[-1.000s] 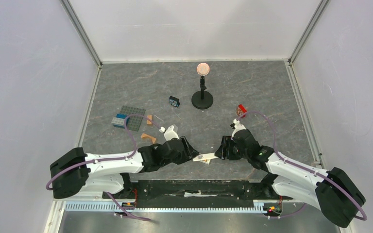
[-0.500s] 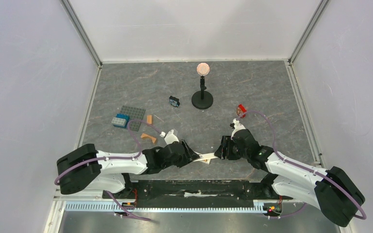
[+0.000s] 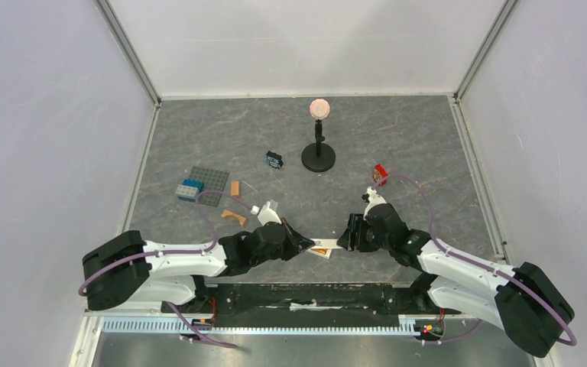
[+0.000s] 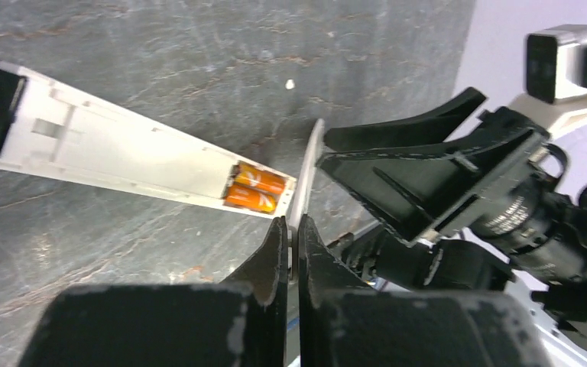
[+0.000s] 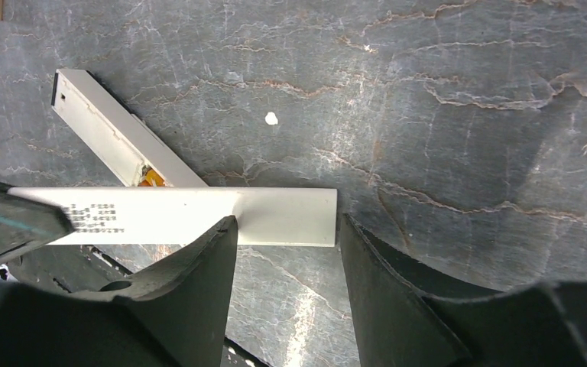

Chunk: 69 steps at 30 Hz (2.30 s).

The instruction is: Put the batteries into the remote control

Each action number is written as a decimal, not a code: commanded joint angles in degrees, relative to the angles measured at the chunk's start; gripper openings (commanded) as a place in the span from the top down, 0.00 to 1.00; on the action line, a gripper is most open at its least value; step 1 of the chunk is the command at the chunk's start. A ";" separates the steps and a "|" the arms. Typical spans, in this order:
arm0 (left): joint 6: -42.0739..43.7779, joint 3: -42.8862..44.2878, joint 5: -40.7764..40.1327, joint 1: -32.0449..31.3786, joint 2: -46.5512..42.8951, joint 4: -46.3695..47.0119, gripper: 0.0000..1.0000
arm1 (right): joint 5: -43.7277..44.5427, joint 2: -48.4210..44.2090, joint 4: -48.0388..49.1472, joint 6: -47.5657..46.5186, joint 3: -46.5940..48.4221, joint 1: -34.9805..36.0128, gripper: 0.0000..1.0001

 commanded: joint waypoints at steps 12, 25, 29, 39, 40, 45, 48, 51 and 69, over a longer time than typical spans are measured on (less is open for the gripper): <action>9.00 3.51 1.18 0.94 -9.53 0.20 0.98 | -1.77 -9.11 -8.45 2.91 7.16 0.24 0.15; 25.89 13.17 28.18 15.23 -28.49 -18.43 0.98 | -5.87 -24.67 -7.90 6.34 12.25 0.25 0.12; 24.01 11.73 36.42 19.54 -30.26 -15.87 0.98 | -8.22 -28.19 -3.94 4.77 11.58 0.29 0.17; 21.70 10.92 48.98 24.27 -28.19 -7.67 0.98 | -15.20 -29.39 3.45 6.59 9.79 0.29 0.29; 21.50 10.87 49.14 24.58 -28.08 -7.46 0.98 | -15.88 -29.04 4.17 6.65 9.72 0.27 0.31; 20.15 10.06 49.93 25.71 -27.28 -5.30 0.98 | -18.68 -28.75 6.41 7.60 8.53 0.25 0.32; 19.53 9.62 50.25 26.39 -27.15 -4.55 0.98 | -19.80 -29.11 7.36 8.92 7.57 0.24 0.32; 19.30 9.40 50.30 27.00 -27.20 -4.60 0.98 | -20.48 -29.58 9.57 10.98 6.25 0.22 0.36; 36.83 17.82 31.54 28.82 -23.87 -35.40 0.52 | -16.99 -26.12 9.00 18.22 0.02 0.26 0.90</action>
